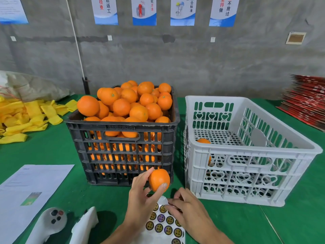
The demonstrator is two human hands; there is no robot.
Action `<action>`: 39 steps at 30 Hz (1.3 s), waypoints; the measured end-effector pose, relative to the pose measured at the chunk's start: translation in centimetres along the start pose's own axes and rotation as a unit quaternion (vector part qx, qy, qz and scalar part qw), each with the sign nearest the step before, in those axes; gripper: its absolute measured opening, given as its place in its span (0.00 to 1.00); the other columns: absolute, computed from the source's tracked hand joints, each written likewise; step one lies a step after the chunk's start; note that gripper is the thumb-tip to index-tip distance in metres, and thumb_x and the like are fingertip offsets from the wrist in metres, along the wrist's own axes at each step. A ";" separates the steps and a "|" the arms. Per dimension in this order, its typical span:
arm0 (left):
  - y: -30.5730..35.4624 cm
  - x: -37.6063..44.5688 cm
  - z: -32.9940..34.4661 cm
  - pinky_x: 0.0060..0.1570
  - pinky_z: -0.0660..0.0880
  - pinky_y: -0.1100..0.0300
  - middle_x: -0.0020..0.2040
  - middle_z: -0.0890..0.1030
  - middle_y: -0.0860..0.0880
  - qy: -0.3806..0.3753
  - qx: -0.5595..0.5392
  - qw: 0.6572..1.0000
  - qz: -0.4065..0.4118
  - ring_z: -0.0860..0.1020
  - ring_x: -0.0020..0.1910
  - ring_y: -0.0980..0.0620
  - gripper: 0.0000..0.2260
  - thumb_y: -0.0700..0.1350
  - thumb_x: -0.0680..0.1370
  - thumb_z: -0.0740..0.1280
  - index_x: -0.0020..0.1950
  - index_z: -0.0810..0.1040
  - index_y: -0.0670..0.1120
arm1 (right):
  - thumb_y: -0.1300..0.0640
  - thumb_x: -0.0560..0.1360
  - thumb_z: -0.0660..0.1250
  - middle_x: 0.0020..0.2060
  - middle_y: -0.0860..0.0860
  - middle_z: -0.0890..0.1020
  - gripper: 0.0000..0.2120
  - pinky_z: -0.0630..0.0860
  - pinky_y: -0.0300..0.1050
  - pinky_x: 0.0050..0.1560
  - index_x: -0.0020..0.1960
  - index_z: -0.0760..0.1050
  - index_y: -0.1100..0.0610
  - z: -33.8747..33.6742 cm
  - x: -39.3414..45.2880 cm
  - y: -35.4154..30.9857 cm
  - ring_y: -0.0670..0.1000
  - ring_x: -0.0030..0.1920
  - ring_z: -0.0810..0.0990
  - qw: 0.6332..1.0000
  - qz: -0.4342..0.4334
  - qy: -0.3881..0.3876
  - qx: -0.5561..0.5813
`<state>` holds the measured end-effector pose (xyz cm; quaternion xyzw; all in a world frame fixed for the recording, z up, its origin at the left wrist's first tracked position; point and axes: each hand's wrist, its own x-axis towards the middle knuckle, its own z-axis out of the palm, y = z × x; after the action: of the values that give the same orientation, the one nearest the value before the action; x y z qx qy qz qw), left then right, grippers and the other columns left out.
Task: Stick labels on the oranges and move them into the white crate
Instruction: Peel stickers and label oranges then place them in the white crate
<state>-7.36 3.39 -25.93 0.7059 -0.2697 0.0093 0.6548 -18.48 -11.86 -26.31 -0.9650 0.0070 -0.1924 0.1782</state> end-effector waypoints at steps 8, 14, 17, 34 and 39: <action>-0.2 0.1 -0.1 0.51 0.80 0.65 0.63 0.77 0.63 0.005 -0.011 1.000 0.010 0.79 0.61 0.57 0.25 0.60 0.70 0.77 0.66 0.75 0.66 | 0.50 0.78 0.73 0.40 0.45 0.79 0.04 0.73 0.34 0.44 0.47 0.88 0.46 -0.6 0.2 -0.5 0.45 0.43 0.78 0.959 0.167 0.026 0.228; 0.3 0.0 -0.2 0.53 0.81 0.60 0.65 0.76 0.60 -0.004 -0.022 0.999 0.029 0.79 0.62 0.54 0.28 0.64 0.70 0.76 0.68 0.75 0.62 | 0.55 0.79 0.71 0.42 0.44 0.79 0.05 0.77 0.41 0.43 0.51 0.86 0.50 -2.4 0.7 -1.3 0.48 0.41 0.79 0.942 0.180 0.176 0.222; 0.9 -0.2 0.0 0.53 0.81 0.60 0.67 0.76 0.55 -0.003 -0.041 0.998 0.057 0.78 0.65 0.53 0.29 0.62 0.71 0.77 0.70 0.75 0.59 | 0.55 0.80 0.70 0.48 0.43 0.78 0.06 0.76 0.35 0.41 0.55 0.83 0.51 -3.8 1.6 -3.0 0.49 0.41 0.81 0.930 0.108 0.267 0.227; 10.9 3.9 0.3 0.58 0.80 0.54 0.70 0.74 0.47 0.090 0.028 0.948 0.305 0.75 0.69 0.44 0.27 0.55 0.76 0.74 0.73 0.74 0.47 | 0.34 0.76 0.68 0.70 0.32 0.74 0.25 0.73 0.33 0.66 0.71 0.74 0.38 -11.1 5.3 -7.3 0.38 0.71 0.72 0.918 0.034 0.233 0.318; 13.8 5.7 2.7 0.69 0.69 0.62 0.73 0.73 0.47 0.072 0.095 0.932 0.343 0.71 0.73 0.50 0.32 0.50 0.74 0.77 0.74 0.72 0.40 | 0.27 0.67 0.68 0.68 0.44 0.79 0.44 0.79 0.45 0.63 0.77 0.70 0.47 -14.0 6.8 -7.8 0.44 0.64 0.79 0.932 0.102 0.295 0.185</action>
<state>-8.82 -1.24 -11.53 0.6268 -0.4455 0.3097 0.5592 -17.89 -9.86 -9.00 -0.8087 0.1220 -0.4474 0.3618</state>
